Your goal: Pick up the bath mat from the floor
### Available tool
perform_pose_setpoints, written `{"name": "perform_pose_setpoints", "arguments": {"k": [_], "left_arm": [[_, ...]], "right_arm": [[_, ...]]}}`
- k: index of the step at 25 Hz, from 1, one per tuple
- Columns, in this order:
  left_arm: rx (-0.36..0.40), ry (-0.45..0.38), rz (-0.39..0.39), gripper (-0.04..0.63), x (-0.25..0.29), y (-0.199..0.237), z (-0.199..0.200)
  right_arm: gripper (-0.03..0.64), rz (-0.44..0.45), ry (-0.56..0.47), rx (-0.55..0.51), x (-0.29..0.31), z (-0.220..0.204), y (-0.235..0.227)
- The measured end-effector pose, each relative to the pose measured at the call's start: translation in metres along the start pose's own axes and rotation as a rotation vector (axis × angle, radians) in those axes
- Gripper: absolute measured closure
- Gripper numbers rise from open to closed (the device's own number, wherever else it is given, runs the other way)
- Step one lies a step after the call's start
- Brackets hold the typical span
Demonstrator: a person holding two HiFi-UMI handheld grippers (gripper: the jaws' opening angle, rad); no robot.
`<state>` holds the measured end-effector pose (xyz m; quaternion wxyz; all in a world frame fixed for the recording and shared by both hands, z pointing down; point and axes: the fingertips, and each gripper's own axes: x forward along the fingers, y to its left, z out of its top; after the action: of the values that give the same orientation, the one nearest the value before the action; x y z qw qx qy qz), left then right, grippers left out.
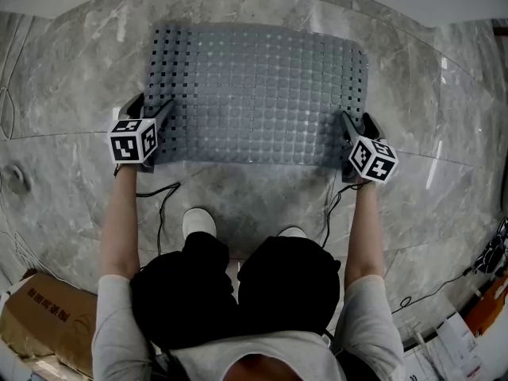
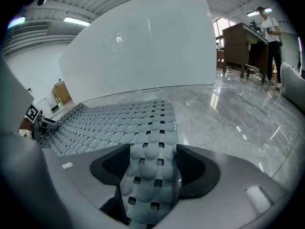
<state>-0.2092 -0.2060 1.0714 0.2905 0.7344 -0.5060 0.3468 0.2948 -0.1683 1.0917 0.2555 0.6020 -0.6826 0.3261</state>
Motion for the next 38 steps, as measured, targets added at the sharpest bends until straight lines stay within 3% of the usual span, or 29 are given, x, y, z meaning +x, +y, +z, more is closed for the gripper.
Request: {"name": "perform_pose_setpoints", "arguments": {"k": [8,13,21,28,33,38], "left_arm": [[-0.075,0.000,-0.012,0.259,0.004,0.002,-0.002],[-0.100,0.006,-0.013,0.275,0.006,0.001,-0.001],[-0.135,0.036,-0.052,0.408,0.006,-0.012,0.000],[-0.060,0.067,0.004,0.430,0.007,-0.016,0.001],[-0.002,0.075,0.029,0.500,0.002,-0.027,0.006],[-0.013,0.038,0.006,0.522,-0.008,-0.032,0.011]], "right_arm": [[0.315,-0.020,0.007,0.015,0.005,0.001,0.000],[0.355,-0.013,0.017,0.010,0.005,0.003,0.006],[0.468,0.038,0.015,-0.014,0.005,0.005,0.021],[0.508,0.005,0.046,-0.088,0.005,0.007,0.028],[0.559,0.009,0.019,-0.114,-0.004,0.014,0.037],[0.575,0.051,-0.024,-0.077,-0.014,0.022,0.042]]}}
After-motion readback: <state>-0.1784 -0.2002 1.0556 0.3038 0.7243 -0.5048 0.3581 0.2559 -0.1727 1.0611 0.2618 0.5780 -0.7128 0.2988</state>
